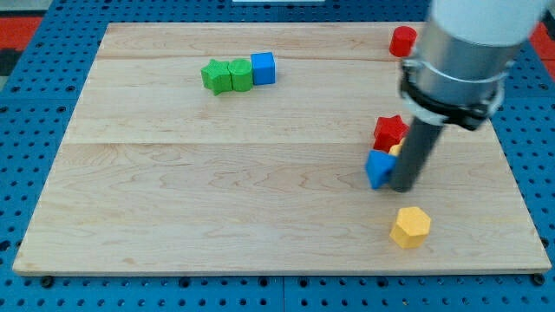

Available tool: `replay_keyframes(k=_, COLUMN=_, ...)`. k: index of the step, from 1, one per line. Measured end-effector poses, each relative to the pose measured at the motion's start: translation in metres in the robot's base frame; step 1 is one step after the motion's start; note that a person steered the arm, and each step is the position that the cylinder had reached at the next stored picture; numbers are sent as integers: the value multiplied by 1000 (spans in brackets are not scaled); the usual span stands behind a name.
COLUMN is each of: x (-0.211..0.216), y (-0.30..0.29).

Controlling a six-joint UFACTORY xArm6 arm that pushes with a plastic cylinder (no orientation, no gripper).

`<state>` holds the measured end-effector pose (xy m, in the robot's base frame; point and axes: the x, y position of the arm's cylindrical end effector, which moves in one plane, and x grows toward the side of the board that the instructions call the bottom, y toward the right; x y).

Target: Move the blue triangle towards the top of the board

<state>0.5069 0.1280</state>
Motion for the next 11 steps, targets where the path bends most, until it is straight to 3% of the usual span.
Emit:
replay_keyframes(k=1, x=-7, y=-64)
replay_keyframes(k=2, x=-30, y=-85)
replay_keyframes(k=3, x=-27, y=-90)
replay_keyframes(k=4, x=11, y=-95)
replay_keyframes(k=5, x=19, y=-59)
replay_keyframes(k=7, x=-41, y=-29)
replay_keyframes(k=9, x=-53, y=-40)
replay_keyframes(k=11, x=-112, y=-53)
